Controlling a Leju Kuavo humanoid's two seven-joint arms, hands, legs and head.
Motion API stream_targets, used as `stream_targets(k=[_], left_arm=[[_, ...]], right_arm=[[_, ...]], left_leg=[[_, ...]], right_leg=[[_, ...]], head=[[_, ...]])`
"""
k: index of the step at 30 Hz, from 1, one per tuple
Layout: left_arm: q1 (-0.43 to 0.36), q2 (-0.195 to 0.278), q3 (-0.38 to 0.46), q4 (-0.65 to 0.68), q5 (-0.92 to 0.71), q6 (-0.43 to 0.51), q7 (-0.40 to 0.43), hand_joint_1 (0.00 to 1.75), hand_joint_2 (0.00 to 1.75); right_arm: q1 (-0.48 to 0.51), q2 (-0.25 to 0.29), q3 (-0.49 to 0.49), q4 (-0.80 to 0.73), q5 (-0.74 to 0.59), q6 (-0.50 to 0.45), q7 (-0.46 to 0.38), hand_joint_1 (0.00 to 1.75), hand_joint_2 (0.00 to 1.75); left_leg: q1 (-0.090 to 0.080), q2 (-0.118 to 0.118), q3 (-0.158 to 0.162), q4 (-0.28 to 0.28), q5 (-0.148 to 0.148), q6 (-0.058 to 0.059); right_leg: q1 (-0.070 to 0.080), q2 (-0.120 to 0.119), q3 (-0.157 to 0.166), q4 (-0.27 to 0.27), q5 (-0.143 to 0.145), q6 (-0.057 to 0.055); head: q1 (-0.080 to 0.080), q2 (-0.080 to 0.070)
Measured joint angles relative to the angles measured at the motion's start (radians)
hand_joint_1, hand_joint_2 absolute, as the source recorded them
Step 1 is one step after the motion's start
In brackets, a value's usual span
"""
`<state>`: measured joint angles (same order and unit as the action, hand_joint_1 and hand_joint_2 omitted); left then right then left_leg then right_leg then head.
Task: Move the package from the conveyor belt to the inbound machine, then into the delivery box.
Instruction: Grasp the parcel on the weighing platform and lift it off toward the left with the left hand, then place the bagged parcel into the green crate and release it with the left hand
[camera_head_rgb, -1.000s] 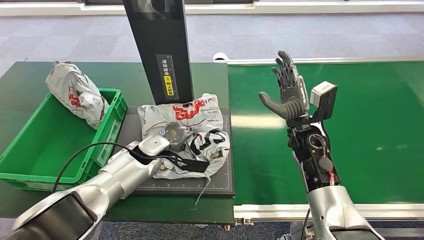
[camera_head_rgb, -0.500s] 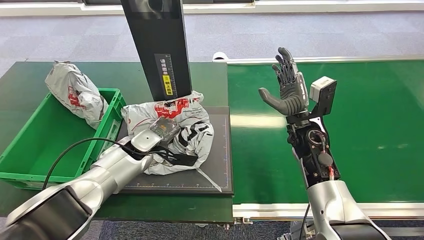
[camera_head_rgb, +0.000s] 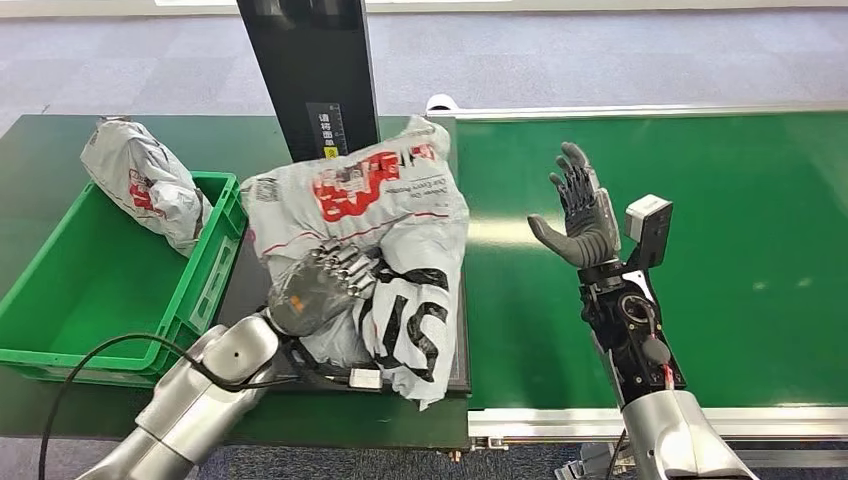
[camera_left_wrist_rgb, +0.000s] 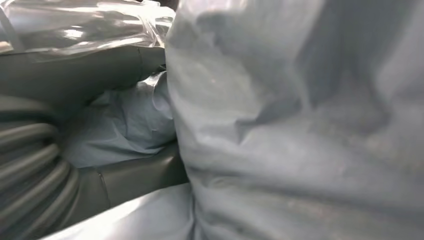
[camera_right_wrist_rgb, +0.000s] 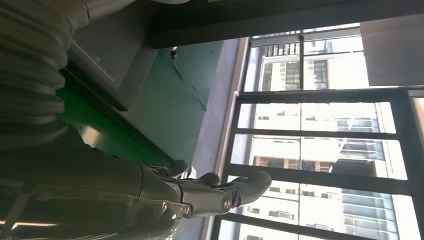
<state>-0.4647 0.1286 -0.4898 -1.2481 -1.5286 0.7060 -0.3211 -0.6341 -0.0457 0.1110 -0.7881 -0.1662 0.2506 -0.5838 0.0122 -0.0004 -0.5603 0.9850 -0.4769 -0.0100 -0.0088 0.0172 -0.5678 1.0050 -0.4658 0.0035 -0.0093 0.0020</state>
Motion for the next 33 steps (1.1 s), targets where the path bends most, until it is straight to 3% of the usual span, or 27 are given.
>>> stream_targets(k=[4, 11, 16, 21, 24, 27, 30, 33], left_arm=[[0.052, 0.02, 0.032, -0.24, -0.01, -0.002, -0.004, 1.75, 1.75], [0.062, 0.037, 0.088, -0.578, -0.011, -0.004, -0.035, 1.75, 1.75], [0.066, 0.048, 0.139, -0.726, -0.012, -0.004, -0.029, 1.75, 1.75], [0.066, 0.056, 0.243, -0.803, -0.011, -0.006, -0.025, 1.75, 1.75], [0.056, 0.064, 0.301, -0.777, -0.008, -0.008, 0.029, 1.75, 1.75], [0.005, 0.084, 0.365, -0.657, 0.001, -0.011, 0.1, 1.75, 1.75], [-0.103, 0.141, 0.407, -0.376, -0.01, -0.048, 0.316, 1.75, 1.75], [-0.263, 0.218, 0.415, 0.01, 0.017, -0.227, 0.491, 1.75, 1.75]], right_arm=[[0.012, -0.008, 0.002, 0.0, -0.01, -0.006, 0.0, 0.0, 1.75], [0.02, -0.012, 0.005, 0.0, -0.025, -0.016, 0.016, 0.0, 1.75], [0.037, -0.013, 0.005, -0.011, -0.026, -0.024, 0.021, 0.0, 1.75], [0.072, -0.021, 0.01, -0.048, -0.054, -0.043, 0.031, 0.0, 1.75], [0.091, -0.027, 0.014, -0.072, -0.054, -0.048, 0.036, 0.0, 1.75], [0.114, -0.03, 0.01, -0.103, -0.038, -0.047, 0.05, 0.0, 1.75], [0.132, -0.03, 0.006, -0.135, -0.027, -0.048, 0.062, 0.0, 1.75], [0.134, -0.031, 0.004, -0.148, -0.02, -0.041, 0.076, 0.0, 1.75]], left_leg=[[0.0, -0.005, -0.006, 0.0, 0.001, 0.0], [0.0, -0.005, -0.007, 0.0, 0.001, 0.0], [0.0, -0.005, -0.007, 0.0, 0.001, 0.0], [0.0, -0.005, -0.007, 0.0, 0.001, 0.0], [0.0, -0.005, -0.007, 0.0, 0.001, 0.0], [0.0, -0.005, -0.007, 0.0, 0.001, 0.0], [0.001, -0.005, -0.006, 0.0, 0.003, -0.001], [0.002, -0.001, -0.007, -0.001, 0.005, -0.002]], right_leg=[[0.0, -0.003, -0.005, 0.0, 0.0, 0.0], [0.0, -0.003, -0.006, 0.0, 0.0, 0.0], [0.0, -0.004, -0.006, 0.0, 0.0, 0.0], [0.0, -0.004, -0.006, 0.0, 0.0, 0.0], [0.0, -0.004, -0.006, 0.0, 0.0, 0.0], [0.0, -0.004, -0.006, 0.0, 0.0, 0.0], [0.001, -0.004, -0.007, 0.0, 0.001, -0.002], [0.002, -0.001, -0.007, 0.003, 0.003, -0.004]], head=[[0.0, 0.0], [0.0, 0.0], [0.0, 0.0], [0.0, 0.0], [0.0, 0.0], [0.001, 0.0], [0.0, 0.0], [0.001, 0.0]])
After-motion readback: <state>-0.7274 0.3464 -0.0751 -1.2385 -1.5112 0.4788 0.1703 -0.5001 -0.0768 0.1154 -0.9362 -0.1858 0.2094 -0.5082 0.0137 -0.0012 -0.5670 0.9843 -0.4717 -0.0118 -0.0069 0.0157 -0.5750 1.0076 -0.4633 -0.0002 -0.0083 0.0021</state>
